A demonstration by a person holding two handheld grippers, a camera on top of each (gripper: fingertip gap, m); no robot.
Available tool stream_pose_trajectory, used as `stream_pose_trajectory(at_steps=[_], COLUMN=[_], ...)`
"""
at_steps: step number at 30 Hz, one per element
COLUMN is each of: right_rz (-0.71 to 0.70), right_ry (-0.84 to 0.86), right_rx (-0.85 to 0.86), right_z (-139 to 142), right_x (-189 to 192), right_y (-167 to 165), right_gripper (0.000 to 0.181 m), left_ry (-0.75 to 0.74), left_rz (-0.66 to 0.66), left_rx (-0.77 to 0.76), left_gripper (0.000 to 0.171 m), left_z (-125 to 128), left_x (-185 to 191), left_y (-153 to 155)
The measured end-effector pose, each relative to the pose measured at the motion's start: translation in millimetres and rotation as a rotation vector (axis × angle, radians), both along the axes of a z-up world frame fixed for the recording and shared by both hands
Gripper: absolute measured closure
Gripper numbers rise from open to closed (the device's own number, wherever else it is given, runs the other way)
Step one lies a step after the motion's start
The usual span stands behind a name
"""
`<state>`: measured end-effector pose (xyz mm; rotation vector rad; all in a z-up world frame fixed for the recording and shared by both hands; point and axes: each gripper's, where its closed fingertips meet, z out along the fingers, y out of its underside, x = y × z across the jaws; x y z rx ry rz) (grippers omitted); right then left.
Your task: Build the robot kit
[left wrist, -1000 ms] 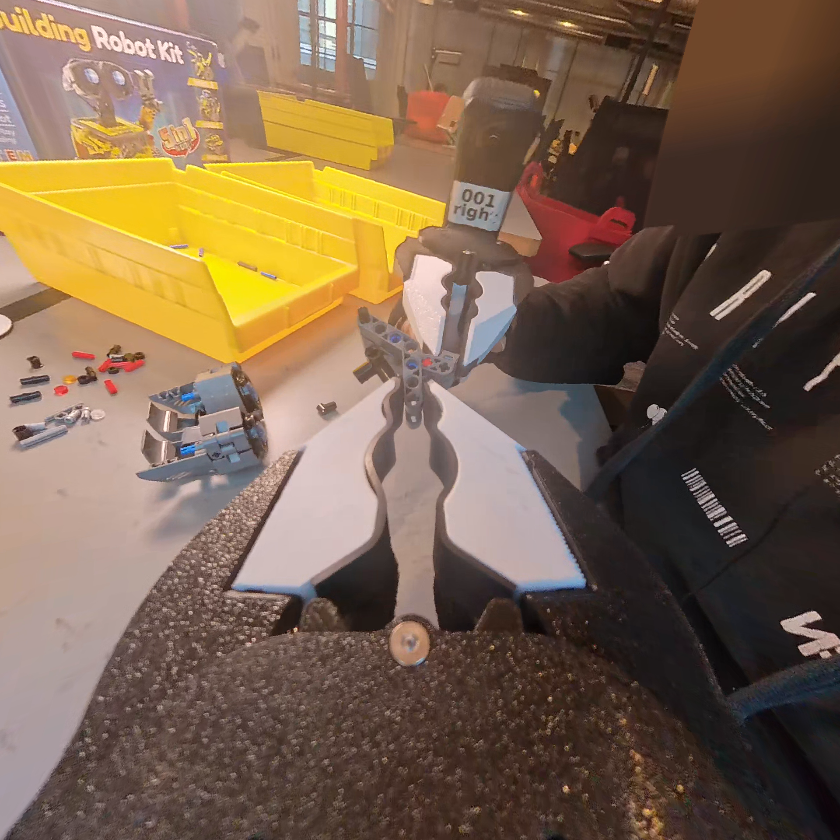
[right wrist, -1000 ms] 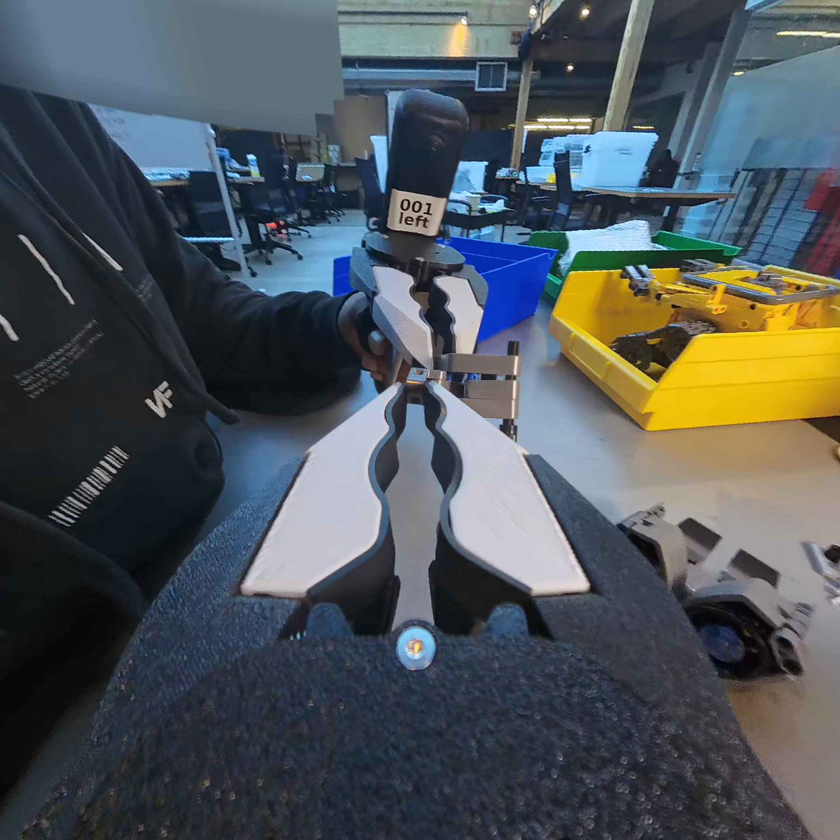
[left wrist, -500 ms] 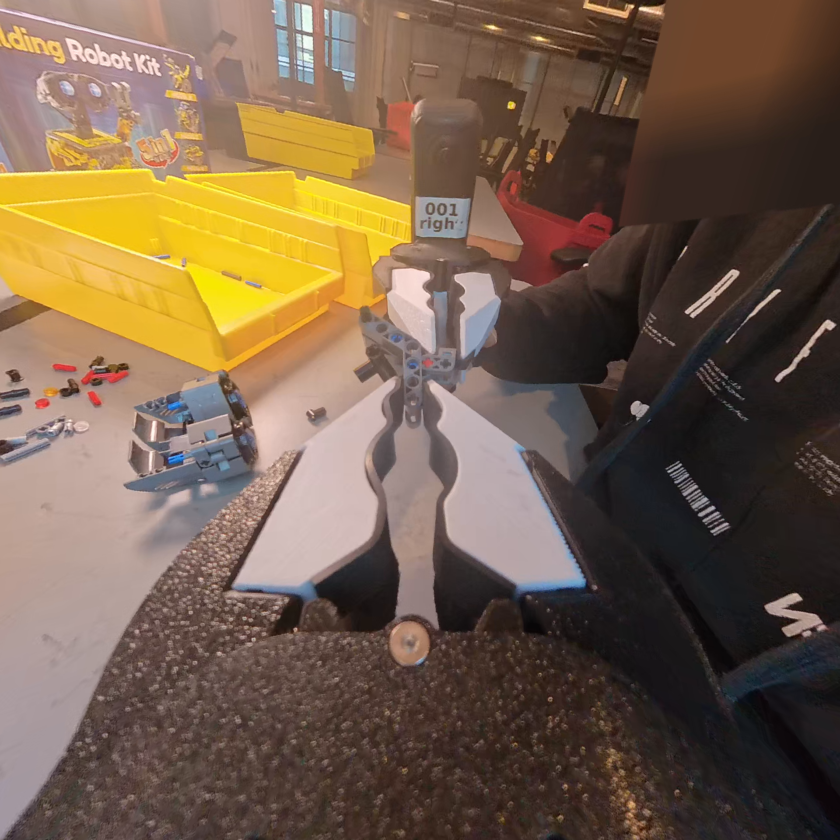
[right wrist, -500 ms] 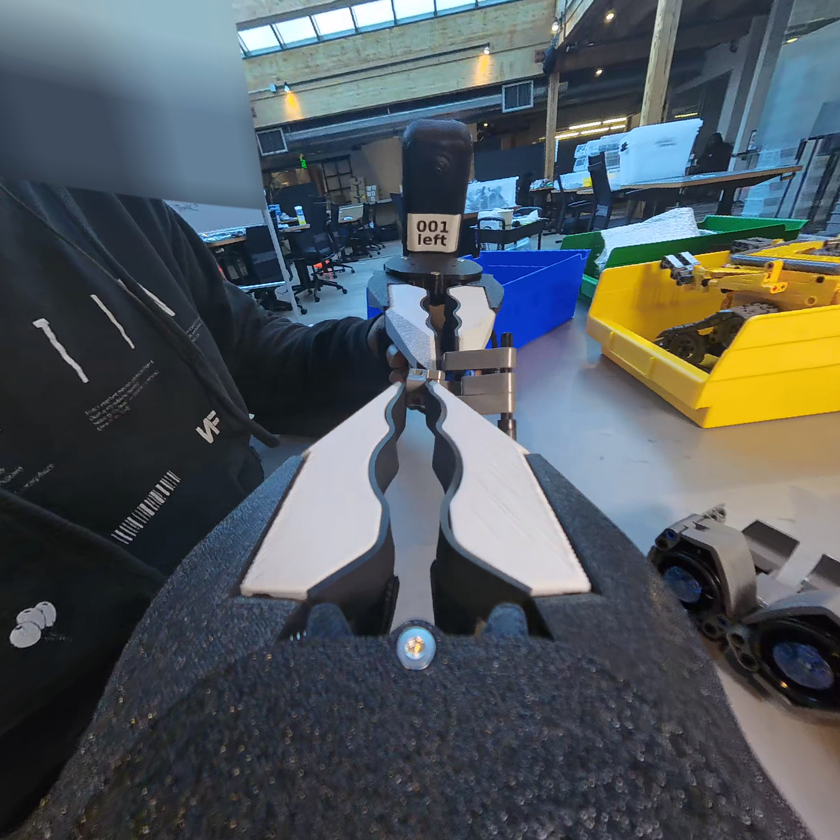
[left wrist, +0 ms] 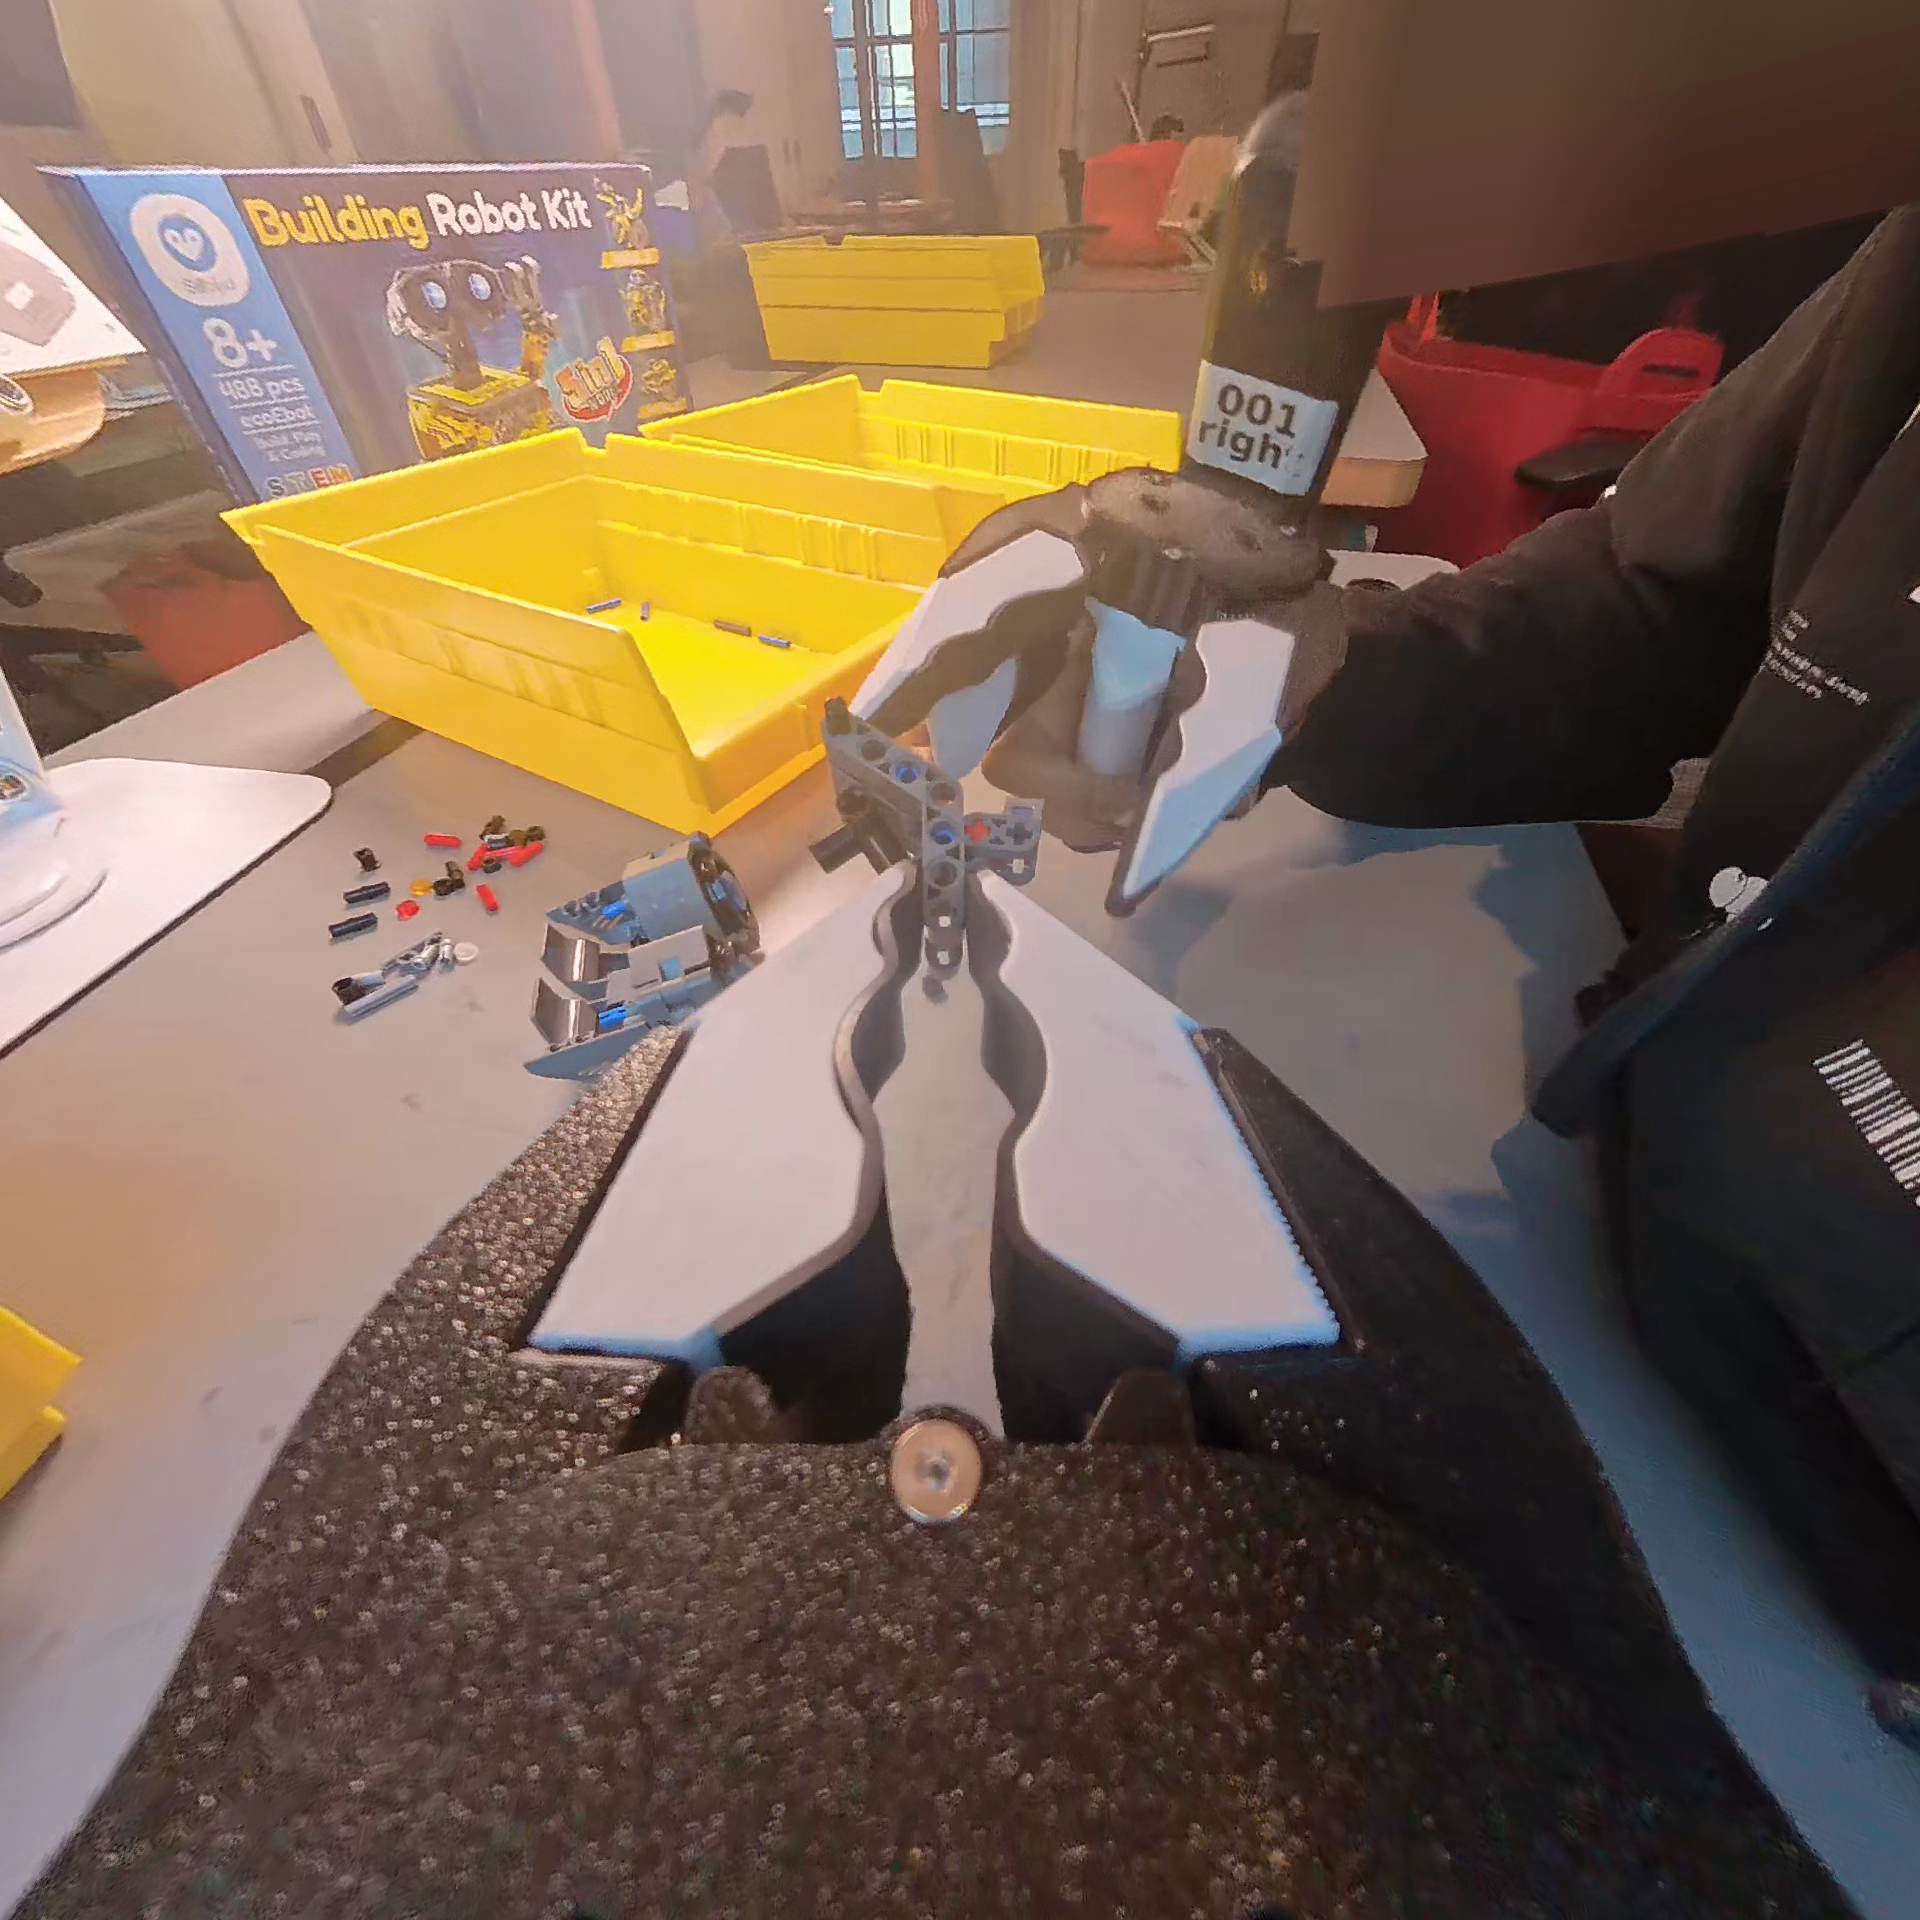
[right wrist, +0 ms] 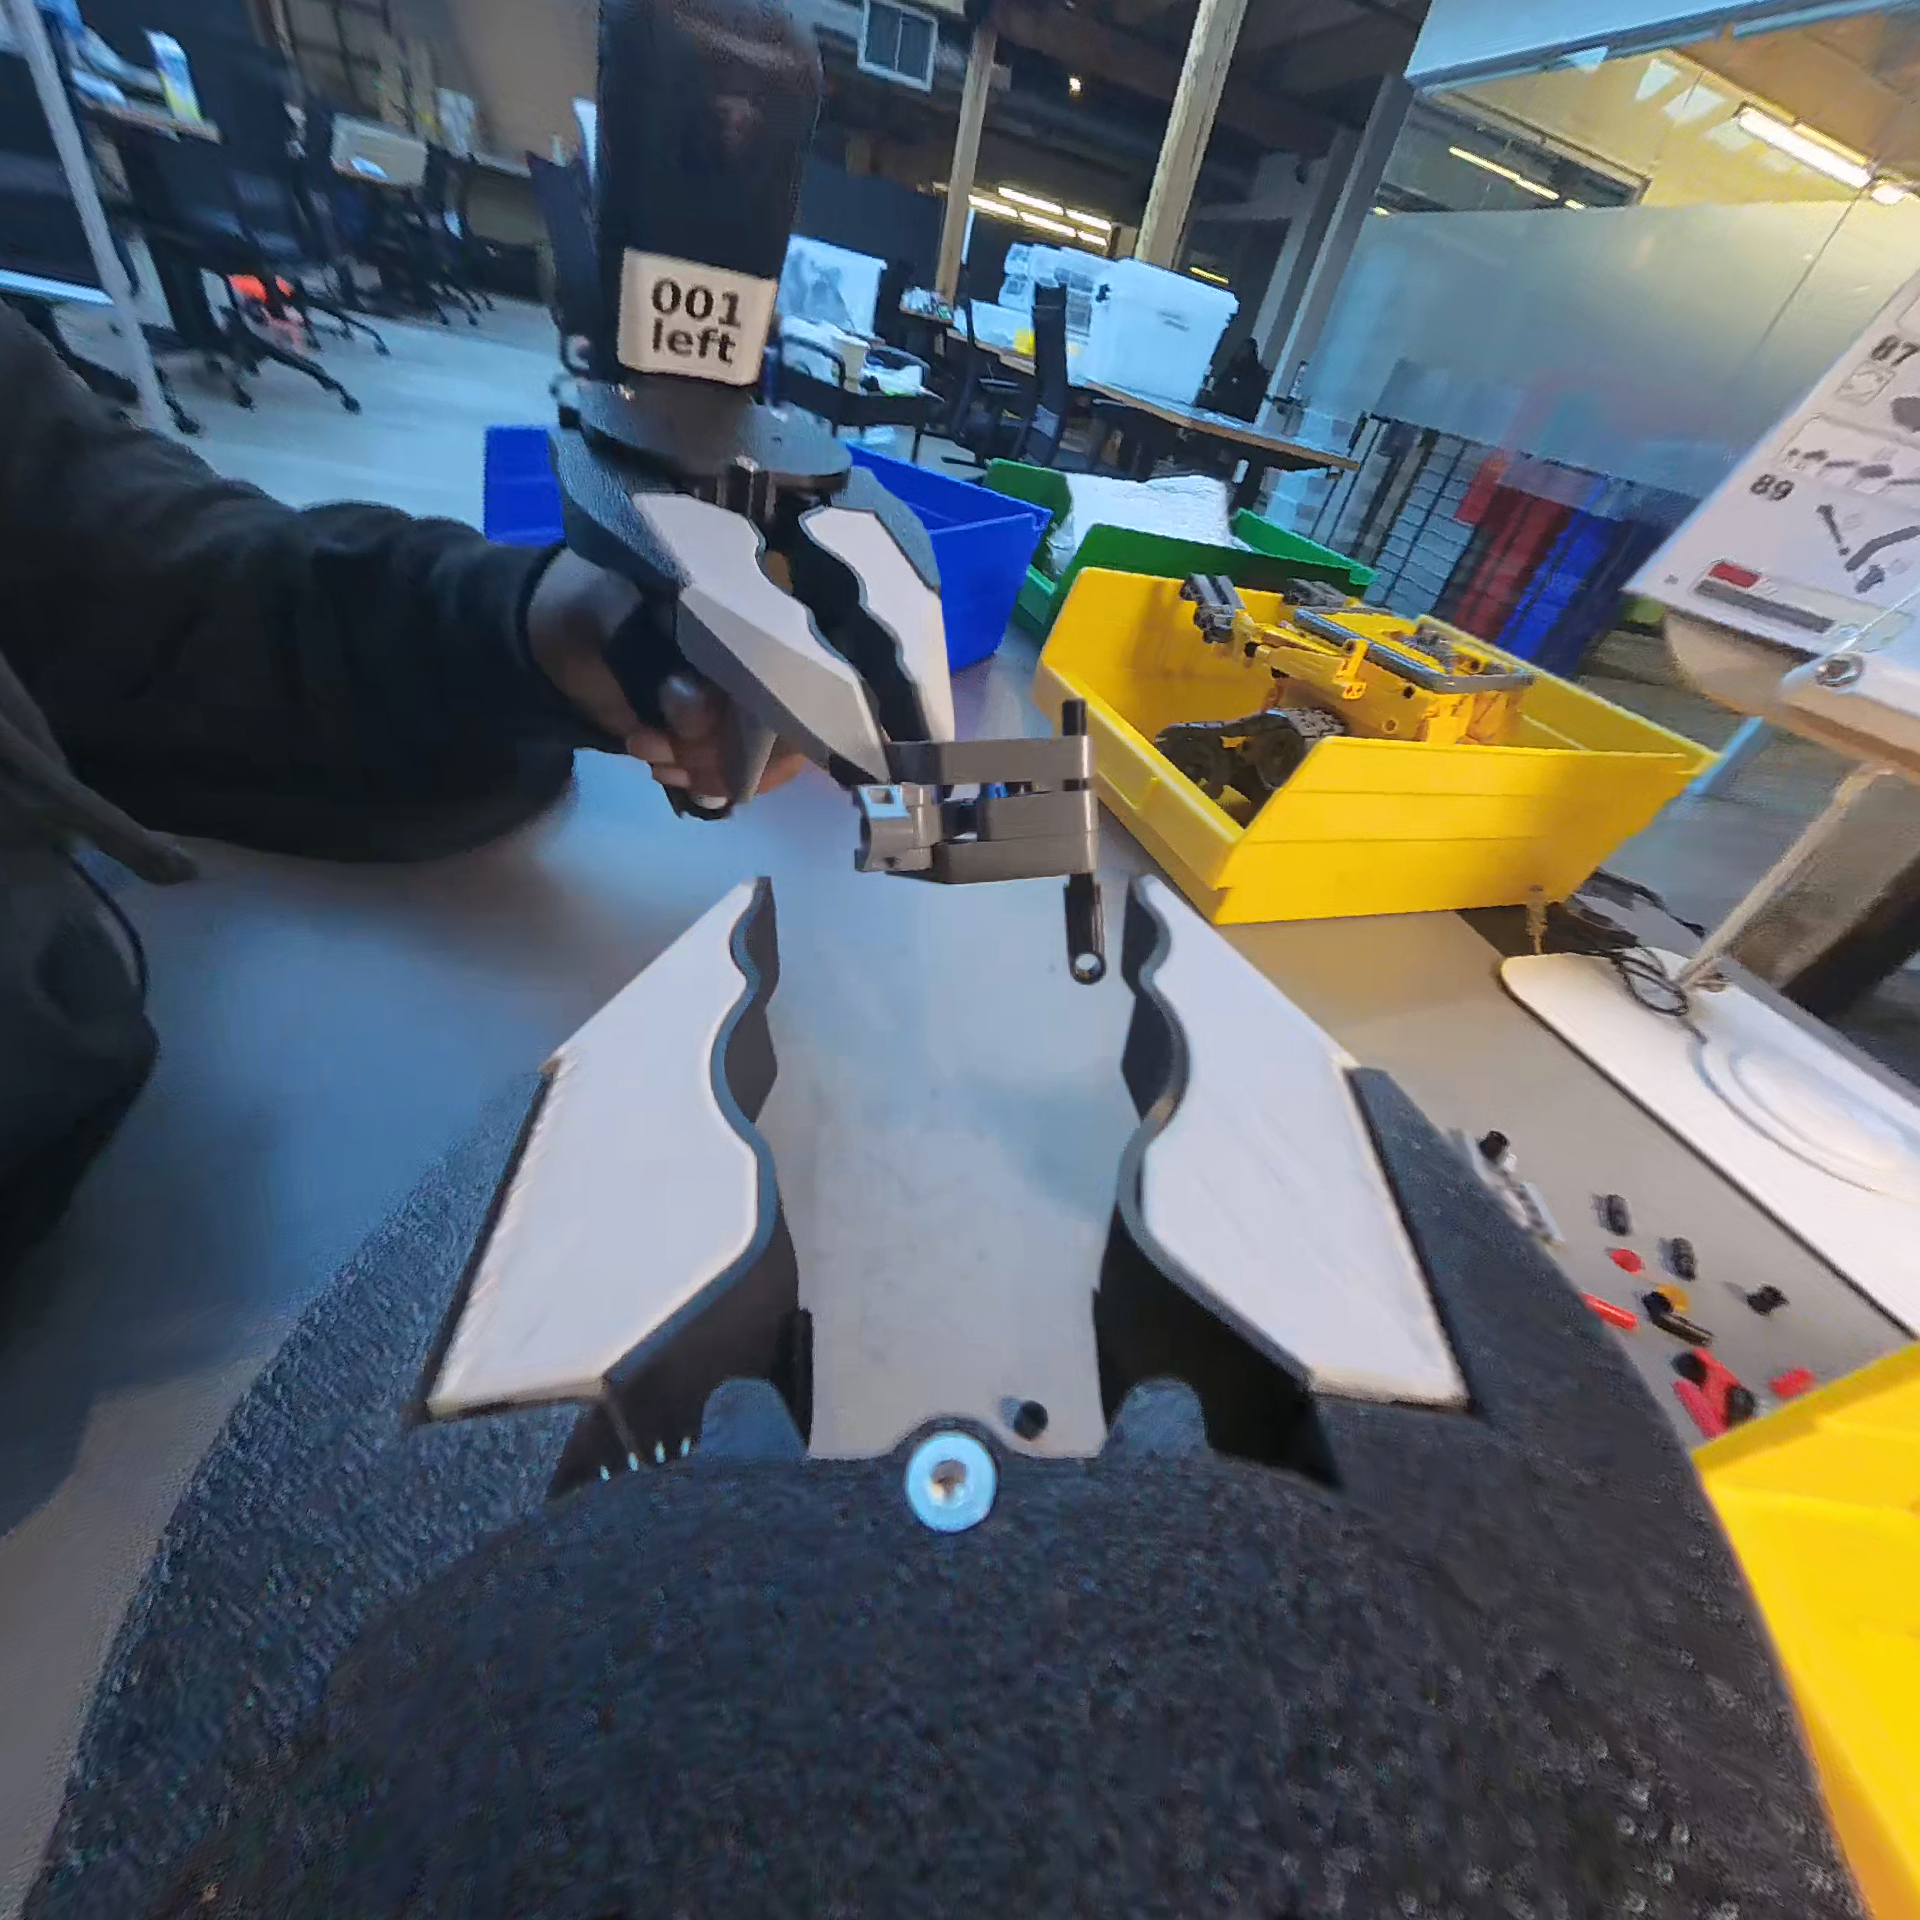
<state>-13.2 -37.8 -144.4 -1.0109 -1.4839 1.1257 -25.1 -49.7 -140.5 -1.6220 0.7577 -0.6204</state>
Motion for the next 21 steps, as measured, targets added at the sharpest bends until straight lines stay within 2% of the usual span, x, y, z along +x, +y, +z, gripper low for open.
stream_pose_trajectory(at_steps=[5,9,13,21], right_rz=[-0.125,-0.187,-0.179,-0.144], right_ry=[0.001,0.035,0.026,0.08], right_rx=[0.142,0.13,0.141,0.11], right_z=[-1,8,8,24], right_x=[-13,-12,-10,-5], right_y=[4,13,12,4], right_gripper=[0.116,0.13,0.133,0.135], left_ry=[-0.213,-0.43,-0.631,-1.01], left_rz=[0.007,-0.036,-0.096,-0.309], left_rx=[-0.107,-0.241,-0.369,-0.546], left_gripper=[0.165,0.165,0.165,0.165], left_z=[5,6,6,20], left_x=[2,7,7,8], left_y=[7,10,12,7])
